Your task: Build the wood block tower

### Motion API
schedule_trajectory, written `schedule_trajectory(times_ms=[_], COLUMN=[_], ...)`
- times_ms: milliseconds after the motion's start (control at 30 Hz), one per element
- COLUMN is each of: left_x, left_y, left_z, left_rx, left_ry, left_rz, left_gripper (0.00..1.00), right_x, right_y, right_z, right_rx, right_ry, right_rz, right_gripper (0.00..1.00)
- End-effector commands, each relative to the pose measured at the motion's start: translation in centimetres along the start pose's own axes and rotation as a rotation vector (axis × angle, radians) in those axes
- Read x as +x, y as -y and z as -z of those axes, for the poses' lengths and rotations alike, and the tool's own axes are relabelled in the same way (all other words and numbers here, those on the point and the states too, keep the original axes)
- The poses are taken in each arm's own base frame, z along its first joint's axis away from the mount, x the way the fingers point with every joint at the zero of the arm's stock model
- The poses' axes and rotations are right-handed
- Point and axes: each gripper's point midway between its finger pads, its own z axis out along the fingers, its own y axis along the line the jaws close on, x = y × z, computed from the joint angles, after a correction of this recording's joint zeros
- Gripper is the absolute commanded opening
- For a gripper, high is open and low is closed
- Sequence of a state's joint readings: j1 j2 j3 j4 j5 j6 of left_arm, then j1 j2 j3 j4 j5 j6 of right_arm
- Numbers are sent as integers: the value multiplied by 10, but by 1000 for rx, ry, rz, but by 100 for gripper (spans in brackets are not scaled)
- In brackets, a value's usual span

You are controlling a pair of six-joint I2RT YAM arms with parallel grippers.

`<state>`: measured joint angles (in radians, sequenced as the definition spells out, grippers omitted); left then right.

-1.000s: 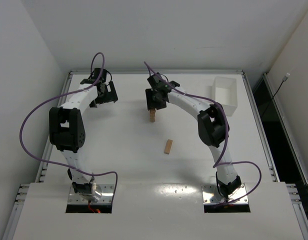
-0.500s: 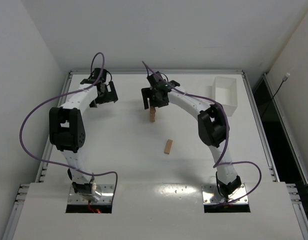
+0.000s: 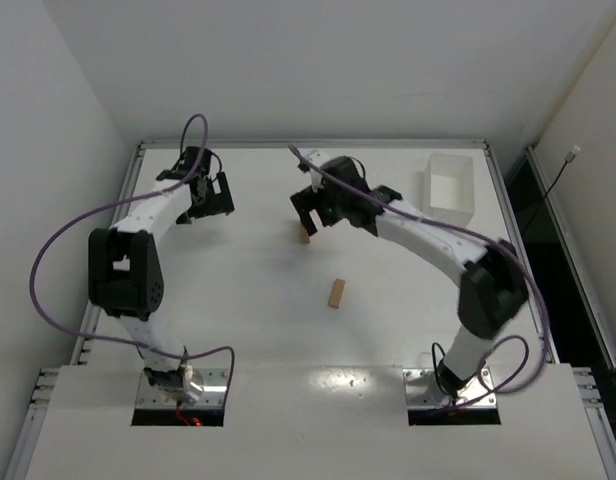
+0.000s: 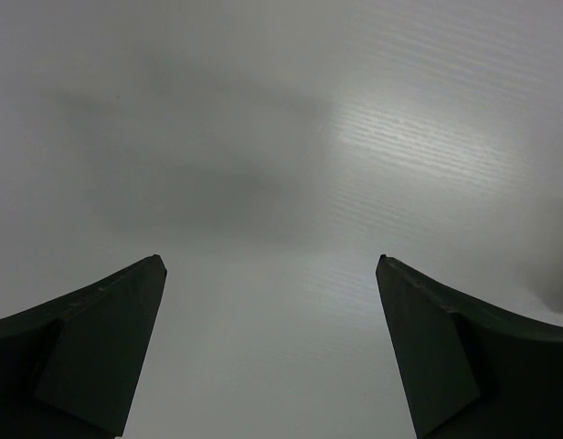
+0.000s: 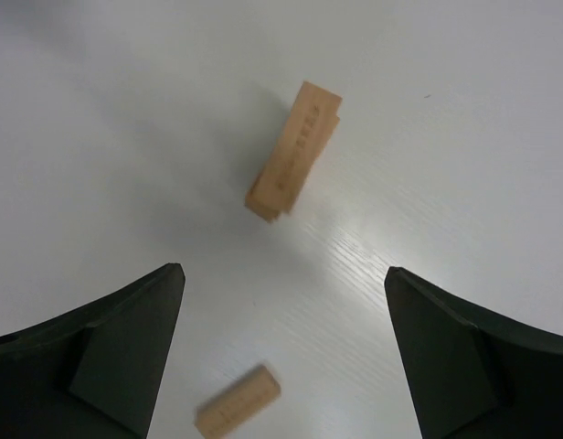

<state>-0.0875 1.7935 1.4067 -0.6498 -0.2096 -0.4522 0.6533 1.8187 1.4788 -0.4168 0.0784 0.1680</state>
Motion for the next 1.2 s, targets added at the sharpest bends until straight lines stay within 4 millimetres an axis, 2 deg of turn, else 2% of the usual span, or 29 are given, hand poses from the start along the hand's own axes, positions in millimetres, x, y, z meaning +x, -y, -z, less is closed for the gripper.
schedule_trajectory(times_ms=[0,33,67,100,133,167,200,233,267,333,367,400,467,500,533,567,600,667,800,833,1000,1067,1167], left_x=[-8,-6,12,19,29,45,54,75,94,122,134,152,178,189,205,211,210,219,228,230,248,252,260], left_y=[10,20,28,39,48,69,81,92,116,143,152,172,190,205,213,221,231,250,264,266,264,268,268], left_z=[42,60,62,70,82,95,105,112,134,152,159,176,171,184,166,163,168,153,133,130,113,117,112], left_rx=[82,145,180,232,274,324,370,420,498,590,619,679,681,720,684,677,674,646,598,586,577,611,616], left_ry=[133,165,146,152,161,163,180,156,182,162,162,169,98,77,4,-19,-32,-84,-170,-190,-330,-348,-380], left_rz=[-52,-74,-117,-179,-202,-271,-321,-364,-449,-546,-598,-686,-775,-844,-887,-924,-954,-984,-1004,-996,-962,-948,-951], left_gripper=[100,100,100,100,100,100,100,100,100,98,97,97,94,93,89,88,86,82,76,72,67,65,65], right_x=[-73,-61,-70,-66,-46,-39,-22,7,25,65,100,117,158,174,183,192,198,201,198,197,198,203,200], right_y=[18,34,42,56,84,100,119,140,151,168,186,189,211,209,213,219,220,222,234,233,235,236,234], right_z=[84,90,124,133,136,143,147,146,142,132,134,129,128,125,121,122,122,122,129,128,133,133,134], right_rx=[41,112,161,219,327,390,469,517,542,559,590,563,604,571,564,569,559,555,576,567,554,558,548], right_ry=[406,439,517,526,468,445,390,286,220,78,-18,-62,-170,-227,-269,-290,-312,-314,-279,-274,-266,-275,-262], right_rz=[150,188,196,186,153,111,74,6,-38,-122,-228,-276,-389,-426,-459,-518,-534,-586,-627,-637,-667,-676,-676], right_gripper=[89,91,91,91,91,91,91,91,91,91,91,91,91,91,91,91,91,89,89,89,89,89,89])
